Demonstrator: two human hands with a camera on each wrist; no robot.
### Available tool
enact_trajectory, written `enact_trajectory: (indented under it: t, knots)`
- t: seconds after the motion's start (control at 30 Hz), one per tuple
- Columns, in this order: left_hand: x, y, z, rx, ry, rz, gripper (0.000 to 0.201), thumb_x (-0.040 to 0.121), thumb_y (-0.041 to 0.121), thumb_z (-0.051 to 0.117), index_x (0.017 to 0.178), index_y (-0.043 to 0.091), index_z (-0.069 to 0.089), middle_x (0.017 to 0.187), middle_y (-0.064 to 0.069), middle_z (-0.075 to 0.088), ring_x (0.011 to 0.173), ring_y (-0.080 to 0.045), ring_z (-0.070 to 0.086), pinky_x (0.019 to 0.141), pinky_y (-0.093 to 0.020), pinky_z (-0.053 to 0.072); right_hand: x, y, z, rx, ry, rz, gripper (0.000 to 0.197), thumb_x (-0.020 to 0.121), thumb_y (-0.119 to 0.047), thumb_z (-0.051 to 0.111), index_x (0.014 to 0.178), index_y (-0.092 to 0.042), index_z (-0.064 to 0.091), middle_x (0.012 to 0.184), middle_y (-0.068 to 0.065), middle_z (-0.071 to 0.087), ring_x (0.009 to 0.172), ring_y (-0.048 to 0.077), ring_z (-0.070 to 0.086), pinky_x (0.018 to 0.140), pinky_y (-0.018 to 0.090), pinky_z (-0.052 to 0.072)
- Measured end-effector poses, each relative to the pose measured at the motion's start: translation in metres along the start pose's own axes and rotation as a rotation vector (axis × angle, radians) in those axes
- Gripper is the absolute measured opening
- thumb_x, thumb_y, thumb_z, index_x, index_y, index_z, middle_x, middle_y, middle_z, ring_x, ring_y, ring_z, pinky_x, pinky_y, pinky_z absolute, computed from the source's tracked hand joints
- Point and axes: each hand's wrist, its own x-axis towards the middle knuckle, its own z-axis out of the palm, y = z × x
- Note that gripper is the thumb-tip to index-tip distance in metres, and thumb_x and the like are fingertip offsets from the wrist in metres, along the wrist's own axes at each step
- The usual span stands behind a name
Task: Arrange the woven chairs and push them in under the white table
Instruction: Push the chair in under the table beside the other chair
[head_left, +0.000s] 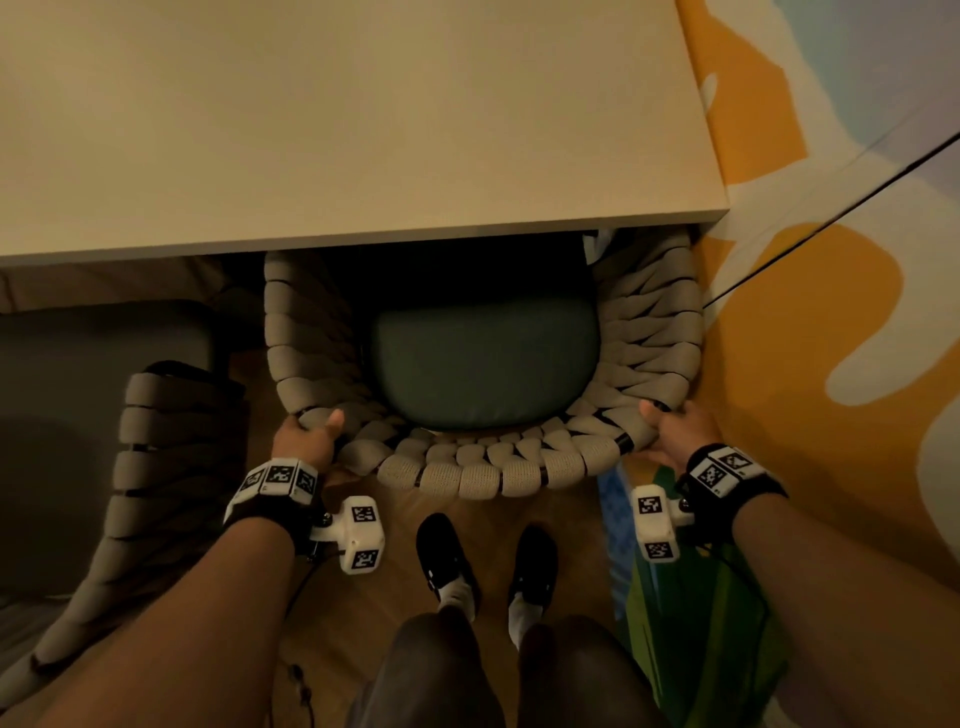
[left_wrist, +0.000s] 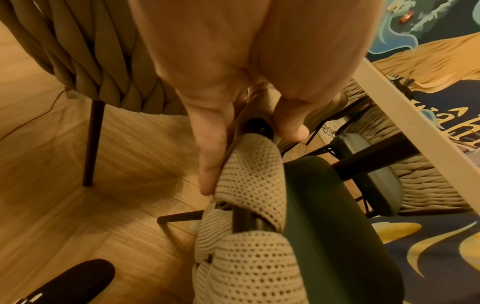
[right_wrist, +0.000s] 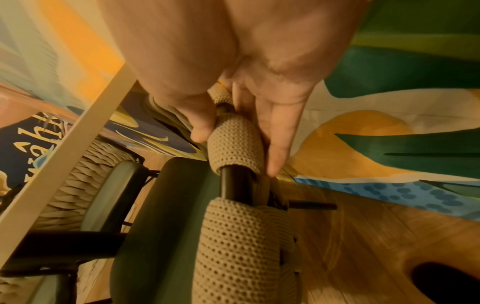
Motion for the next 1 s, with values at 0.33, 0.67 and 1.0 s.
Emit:
enact_trajectory:
  t: [0.33, 0.67, 1.0]
  knots:
    - [-0.031, -0.026, 0.008, -0.132, -0.004, 0.011, 0.041, 0.096, 0.016, 0.056, 0.136, 0.016, 0.049, 0.128, -0.012, 0.061, 0.114, -0.032, 0.06, 0.079, -0.032, 0.047, 0.015, 0.031, -0.016, -0.267, 0.03, -0.059, 0.08, 0.052, -0.063, 0.072, 0.121, -0.026, 0.056, 0.119, 0.009, 0.065, 0.105, 0.034, 0.063, 0.094, 0.053, 0.051]
    - [-0.015, -0.024, 0.004, -0.228, 0.01, -0.053, 0.042, 0.096, 0.017, 0.056, 0.137, 0.026, 0.051, 0.128, -0.012, 0.061, 0.111, -0.035, 0.062, 0.075, -0.034, 0.051, -0.004, 0.015, -0.01, -0.164, -0.018, -0.026, 0.046, 0.078, -0.033, 0.074, 0.117, -0.03, 0.051, 0.116, 0.008, 0.064, 0.108, 0.036, 0.061, 0.095, 0.056, 0.049]
    - [-0.026, -0.044, -0.003, -0.286, -0.027, -0.028, 0.059, 0.093, 0.017, 0.06, 0.146, 0.024, 0.035, 0.115, -0.01, 0.064, 0.1, -0.029, 0.062, 0.091, -0.046, 0.052, -0.037, 0.016, -0.006, -0.427, -0.033, -0.003, 0.021, 0.087, -0.033, 0.066, 0.095, -0.015, 0.057, 0.101, 0.01, 0.061, 0.098, 0.032, 0.061, 0.093, 0.05, 0.052]
